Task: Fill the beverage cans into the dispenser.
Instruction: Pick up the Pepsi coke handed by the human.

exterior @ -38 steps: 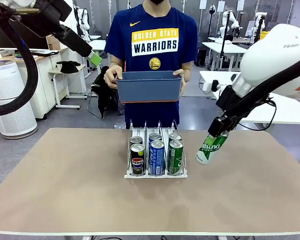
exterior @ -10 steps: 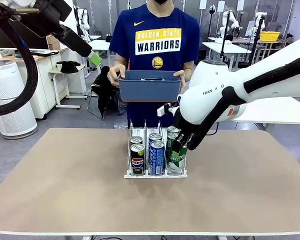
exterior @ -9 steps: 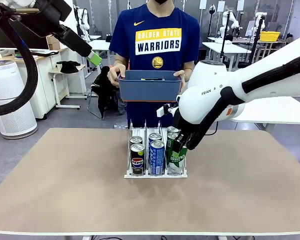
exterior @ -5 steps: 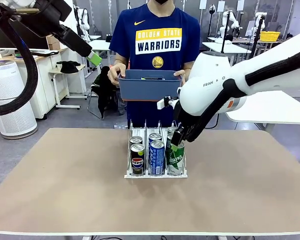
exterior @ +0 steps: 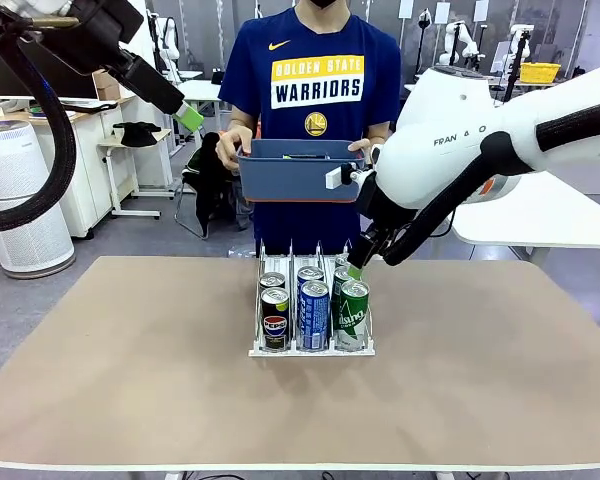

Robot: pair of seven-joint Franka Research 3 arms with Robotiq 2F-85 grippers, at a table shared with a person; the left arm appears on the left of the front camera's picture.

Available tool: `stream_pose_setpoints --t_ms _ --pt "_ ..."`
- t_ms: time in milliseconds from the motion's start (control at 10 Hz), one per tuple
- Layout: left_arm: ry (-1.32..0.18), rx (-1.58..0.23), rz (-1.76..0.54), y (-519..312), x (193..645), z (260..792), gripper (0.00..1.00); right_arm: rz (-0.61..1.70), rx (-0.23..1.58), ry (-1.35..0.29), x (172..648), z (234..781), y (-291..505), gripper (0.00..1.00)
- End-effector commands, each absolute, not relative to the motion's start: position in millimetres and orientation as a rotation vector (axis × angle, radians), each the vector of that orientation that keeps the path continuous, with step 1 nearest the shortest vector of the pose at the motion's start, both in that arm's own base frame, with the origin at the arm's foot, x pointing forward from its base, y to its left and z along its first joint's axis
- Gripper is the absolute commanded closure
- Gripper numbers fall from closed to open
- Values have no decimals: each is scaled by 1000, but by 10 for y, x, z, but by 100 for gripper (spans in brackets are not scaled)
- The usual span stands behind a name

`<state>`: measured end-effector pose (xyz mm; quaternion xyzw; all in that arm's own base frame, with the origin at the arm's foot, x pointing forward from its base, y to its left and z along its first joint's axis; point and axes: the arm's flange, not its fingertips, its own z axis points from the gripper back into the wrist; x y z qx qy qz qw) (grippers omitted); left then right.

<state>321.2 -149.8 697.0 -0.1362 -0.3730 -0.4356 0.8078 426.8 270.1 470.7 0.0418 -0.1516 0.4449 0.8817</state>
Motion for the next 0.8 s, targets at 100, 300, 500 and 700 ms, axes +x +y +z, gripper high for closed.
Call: stream_pose_setpoints --t_ms 100,300,500,700 --pt "-801 -294 -925 -1495 3215 6963 0 943 81 -299 4307 4622 2733 0" --pt "-801 -294 -925 -1495 3215 6963 0 943 81 -299 4307 4622 2733 0" --pt "-801 -294 -925 -1495 3215 6963 0 1051 102 -329 4356 4758 2619 0" --pt "-801 -294 -925 -1495 3215 6963 0 1100 144 -352 4508 5215 2401 0"
